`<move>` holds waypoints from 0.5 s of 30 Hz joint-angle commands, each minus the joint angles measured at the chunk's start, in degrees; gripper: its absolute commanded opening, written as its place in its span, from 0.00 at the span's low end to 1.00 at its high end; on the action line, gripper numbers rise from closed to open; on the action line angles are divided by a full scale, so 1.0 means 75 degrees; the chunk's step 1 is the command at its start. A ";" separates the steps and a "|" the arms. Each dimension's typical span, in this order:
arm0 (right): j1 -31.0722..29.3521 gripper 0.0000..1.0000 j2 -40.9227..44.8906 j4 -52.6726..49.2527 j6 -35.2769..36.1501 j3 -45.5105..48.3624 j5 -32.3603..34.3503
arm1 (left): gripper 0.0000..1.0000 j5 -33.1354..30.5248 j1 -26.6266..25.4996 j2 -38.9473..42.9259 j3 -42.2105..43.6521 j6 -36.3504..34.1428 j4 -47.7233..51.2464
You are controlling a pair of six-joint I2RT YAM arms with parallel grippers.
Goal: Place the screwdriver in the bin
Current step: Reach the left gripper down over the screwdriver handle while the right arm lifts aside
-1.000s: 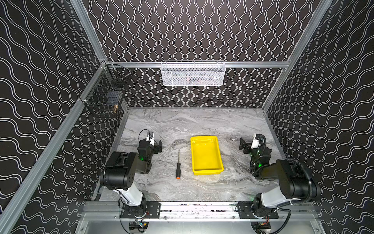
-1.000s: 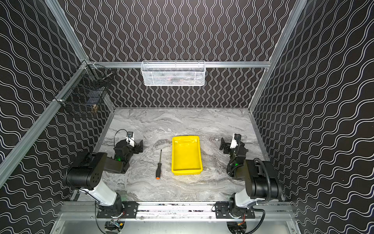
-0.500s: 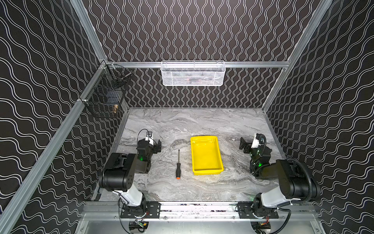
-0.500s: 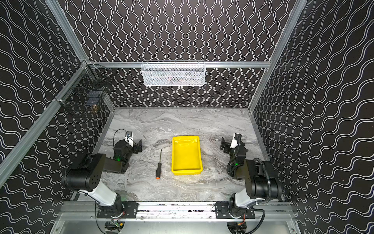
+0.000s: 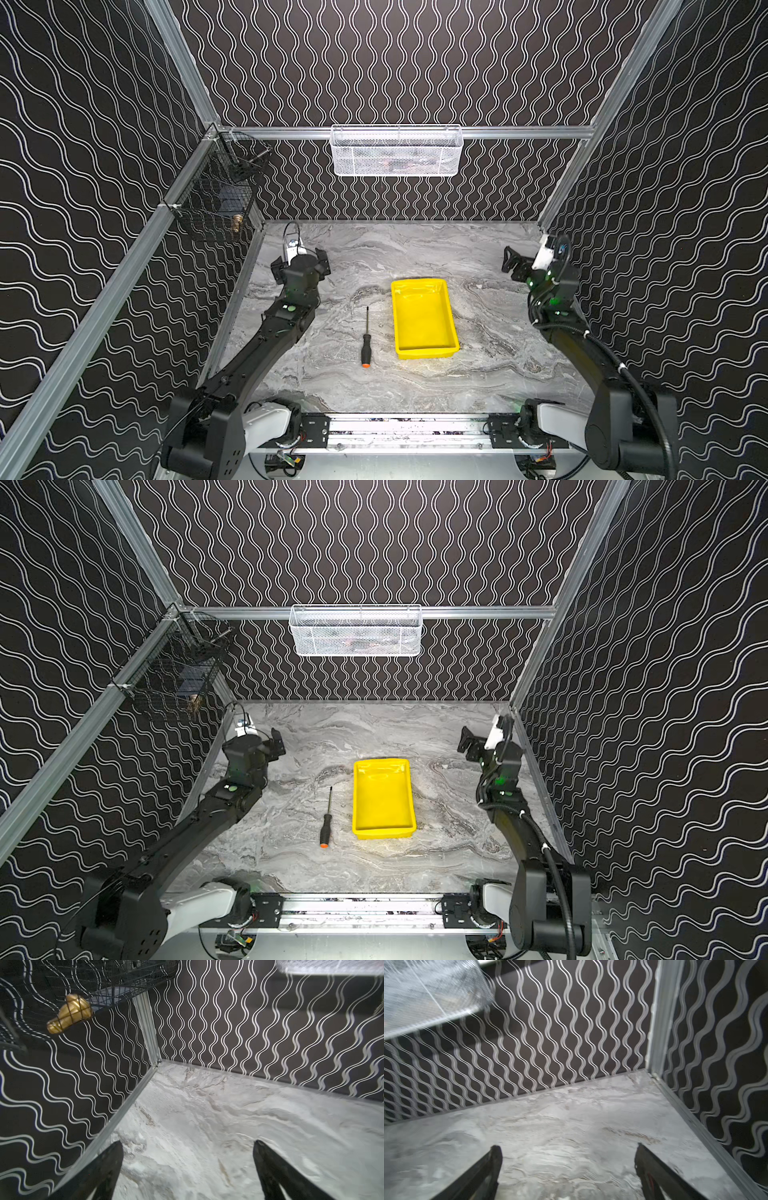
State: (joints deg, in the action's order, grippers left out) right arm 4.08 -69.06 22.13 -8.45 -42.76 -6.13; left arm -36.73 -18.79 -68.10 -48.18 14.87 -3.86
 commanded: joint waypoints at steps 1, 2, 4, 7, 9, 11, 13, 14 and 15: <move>-0.0061 0.99 0.0083 -0.2104 -0.0140 -0.0835 -0.0656 | 0.99 -0.0574 -0.0476 -0.0418 -0.0971 0.1536 0.3581; -0.0063 0.99 0.0090 -0.2281 -0.0159 -0.0972 -0.0702 | 0.99 -0.0454 -0.0592 -0.0584 -0.1251 0.1783 0.4153; -0.0074 1.00 0.0103 -0.2798 -0.0155 -0.1247 -0.0796 | 0.99 0.0120 -0.0841 -0.0816 -0.1693 0.2298 0.5361; -0.0084 1.00 0.0174 -0.3461 0.0030 -0.1409 -0.0805 | 0.99 0.1629 -0.1211 -0.0842 -0.1619 0.2865 0.6083; -0.0083 1.00 0.0259 -0.3447 0.0094 -0.1204 -0.0730 | 0.99 0.2458 -0.1594 -0.0696 -0.1334 0.3218 0.6207; -0.0079 0.99 0.0284 -0.3410 0.0118 -0.1033 -0.0806 | 0.98 0.2635 -0.2036 -0.0592 -0.1203 0.3711 0.6590; -0.0086 1.00 0.0238 -0.3467 0.0136 -0.0978 -0.0913 | 0.96 0.2806 -0.2394 -0.0548 -0.1058 0.4015 0.6657; -0.0077 1.00 0.0196 -0.3531 0.0173 -0.0978 -0.0919 | 0.94 0.2931 -0.2549 -0.0588 -0.1012 0.4141 0.6681; -0.0085 1.00 0.0153 -0.3557 0.0178 -0.0984 -0.0928 | 0.94 0.3039 -0.2702 -0.0679 -0.1005 0.4194 0.6710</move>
State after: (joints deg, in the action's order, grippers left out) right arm 3.49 -67.48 -2.96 -8.03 -50.28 -11.92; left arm -18.94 -36.88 -72.58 -56.16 40.60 42.28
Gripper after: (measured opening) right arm 0.995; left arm 0.940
